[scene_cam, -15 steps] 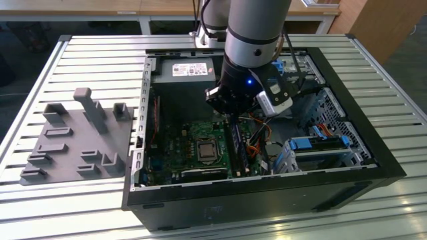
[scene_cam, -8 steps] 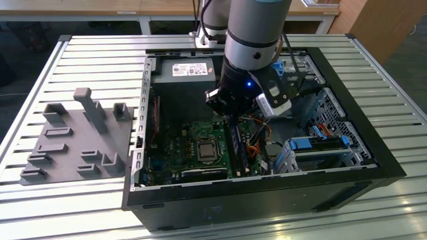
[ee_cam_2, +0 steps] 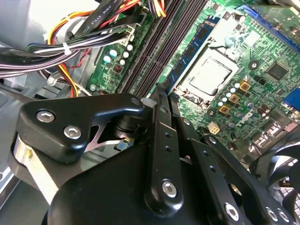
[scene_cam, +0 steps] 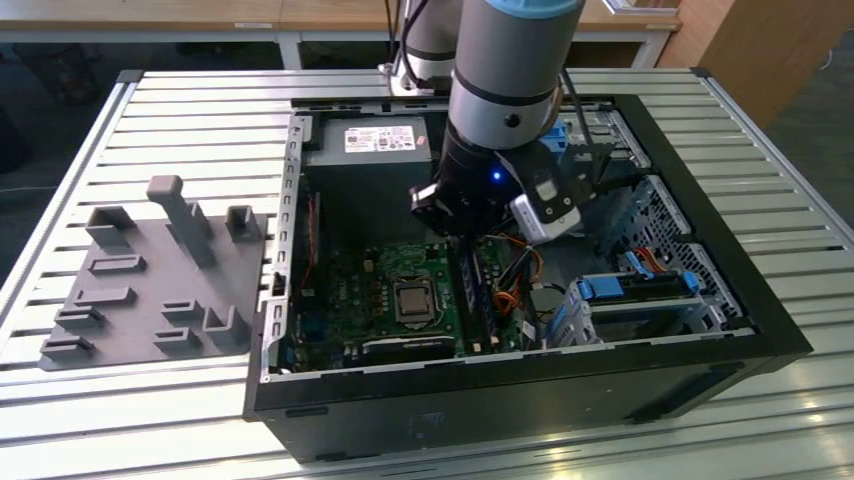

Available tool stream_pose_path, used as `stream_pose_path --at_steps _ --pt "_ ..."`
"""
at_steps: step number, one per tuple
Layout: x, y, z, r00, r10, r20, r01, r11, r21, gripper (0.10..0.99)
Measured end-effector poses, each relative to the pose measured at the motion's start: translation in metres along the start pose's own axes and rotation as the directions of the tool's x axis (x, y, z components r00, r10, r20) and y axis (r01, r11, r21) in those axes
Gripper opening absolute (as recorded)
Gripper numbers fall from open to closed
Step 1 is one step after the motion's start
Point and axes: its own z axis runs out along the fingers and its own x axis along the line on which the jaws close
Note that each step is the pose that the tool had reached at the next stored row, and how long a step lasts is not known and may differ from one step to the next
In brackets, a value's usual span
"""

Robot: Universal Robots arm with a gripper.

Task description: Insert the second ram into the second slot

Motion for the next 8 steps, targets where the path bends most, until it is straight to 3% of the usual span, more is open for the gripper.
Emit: stream_pose_path --at_steps 8 --pt "0.0 -0.0001 0.0021 1.0 0.0 -0.0001 0.0 1.0 0.0 0.133"
